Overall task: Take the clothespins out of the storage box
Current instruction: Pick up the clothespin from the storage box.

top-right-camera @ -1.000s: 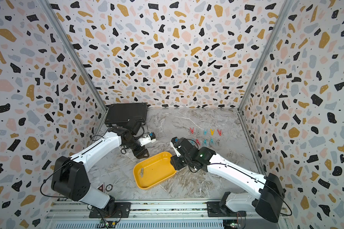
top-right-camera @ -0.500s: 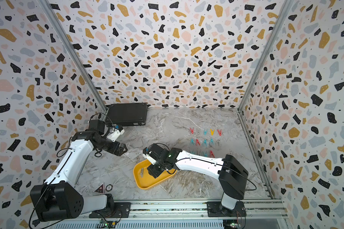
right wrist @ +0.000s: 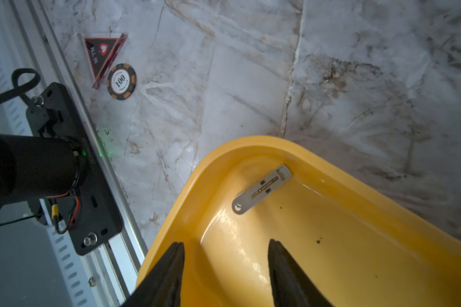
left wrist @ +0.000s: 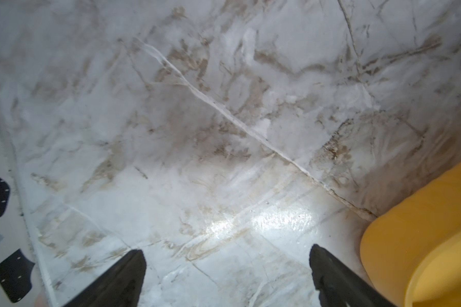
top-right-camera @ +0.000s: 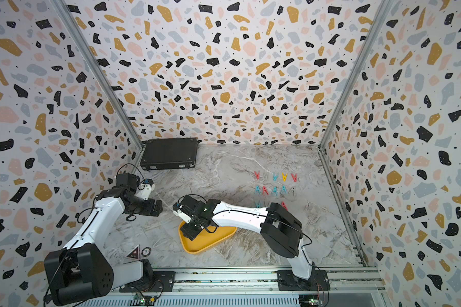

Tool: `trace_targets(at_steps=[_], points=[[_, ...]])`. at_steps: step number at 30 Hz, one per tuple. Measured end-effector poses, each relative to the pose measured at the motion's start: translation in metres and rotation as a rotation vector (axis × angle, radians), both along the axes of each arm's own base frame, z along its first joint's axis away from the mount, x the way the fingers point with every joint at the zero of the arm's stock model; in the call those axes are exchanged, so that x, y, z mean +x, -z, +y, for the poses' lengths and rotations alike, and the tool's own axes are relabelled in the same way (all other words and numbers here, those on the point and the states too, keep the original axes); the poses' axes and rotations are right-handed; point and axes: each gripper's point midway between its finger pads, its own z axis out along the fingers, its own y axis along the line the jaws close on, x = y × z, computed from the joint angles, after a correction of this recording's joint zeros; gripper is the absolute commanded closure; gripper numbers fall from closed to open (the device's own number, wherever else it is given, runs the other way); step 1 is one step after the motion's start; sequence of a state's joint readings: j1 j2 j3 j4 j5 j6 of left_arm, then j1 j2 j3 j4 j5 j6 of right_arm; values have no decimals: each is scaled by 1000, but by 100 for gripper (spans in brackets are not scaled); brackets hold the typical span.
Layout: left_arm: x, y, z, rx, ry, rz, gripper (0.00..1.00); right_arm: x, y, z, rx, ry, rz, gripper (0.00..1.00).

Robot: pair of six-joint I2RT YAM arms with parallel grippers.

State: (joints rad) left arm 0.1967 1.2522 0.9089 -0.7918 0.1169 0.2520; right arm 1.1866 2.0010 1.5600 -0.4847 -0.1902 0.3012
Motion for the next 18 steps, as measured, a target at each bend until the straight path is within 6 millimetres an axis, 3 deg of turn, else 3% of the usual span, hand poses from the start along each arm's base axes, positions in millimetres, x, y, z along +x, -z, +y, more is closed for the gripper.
trace_targets(at_steps=[5,18], points=[[2,-1,4,12,-21,-10,0,9,19,-1,-54,63,-5,46],[2,-1,6,22,-27,-8,0,18,36,12,-87,98,5,46]])
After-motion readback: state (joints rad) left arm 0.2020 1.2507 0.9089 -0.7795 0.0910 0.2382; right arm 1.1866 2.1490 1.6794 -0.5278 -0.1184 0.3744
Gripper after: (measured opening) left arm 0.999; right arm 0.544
